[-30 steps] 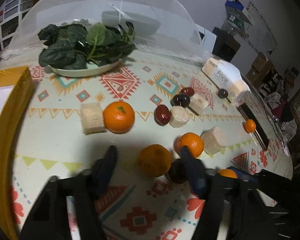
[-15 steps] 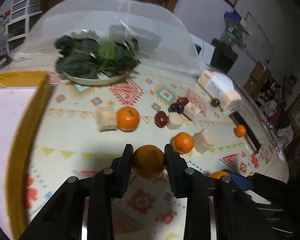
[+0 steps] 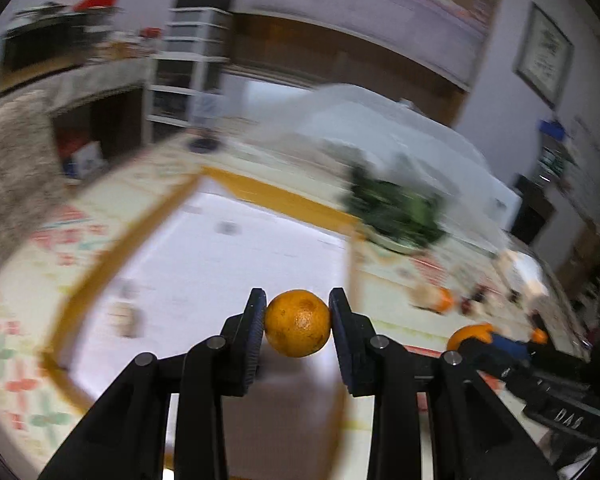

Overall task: Organize fruits
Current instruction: 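Carry both mandarins to the yellow-rimmed tray and open both tools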

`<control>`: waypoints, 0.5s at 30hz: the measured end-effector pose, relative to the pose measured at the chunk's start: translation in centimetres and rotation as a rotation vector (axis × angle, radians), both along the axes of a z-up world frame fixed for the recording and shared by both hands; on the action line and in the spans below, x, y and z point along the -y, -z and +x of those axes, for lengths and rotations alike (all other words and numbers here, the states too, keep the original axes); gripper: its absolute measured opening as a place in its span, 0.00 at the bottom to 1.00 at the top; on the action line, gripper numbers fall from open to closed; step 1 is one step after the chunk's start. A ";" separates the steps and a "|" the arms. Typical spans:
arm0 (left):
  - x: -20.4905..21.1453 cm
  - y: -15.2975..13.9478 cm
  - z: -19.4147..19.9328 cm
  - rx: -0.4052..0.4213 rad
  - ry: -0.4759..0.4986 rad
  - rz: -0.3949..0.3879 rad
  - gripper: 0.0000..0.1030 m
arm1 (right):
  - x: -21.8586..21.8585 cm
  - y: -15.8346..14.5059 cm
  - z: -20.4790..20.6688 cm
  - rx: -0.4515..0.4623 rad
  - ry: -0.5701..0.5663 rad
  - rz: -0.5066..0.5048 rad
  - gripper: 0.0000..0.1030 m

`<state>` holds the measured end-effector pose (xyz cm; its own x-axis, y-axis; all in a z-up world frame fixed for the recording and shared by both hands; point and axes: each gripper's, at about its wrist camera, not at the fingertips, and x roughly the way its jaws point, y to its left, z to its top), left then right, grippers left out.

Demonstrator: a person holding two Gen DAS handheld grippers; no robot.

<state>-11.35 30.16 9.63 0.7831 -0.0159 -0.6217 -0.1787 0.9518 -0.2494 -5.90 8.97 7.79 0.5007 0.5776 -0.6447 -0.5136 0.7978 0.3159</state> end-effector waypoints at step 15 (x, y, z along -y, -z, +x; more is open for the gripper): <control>-6.3 4.6 -0.3 -0.099 -0.036 -0.048 0.31 | -13.3 5.7 7.3 -0.143 -0.073 -0.137 0.35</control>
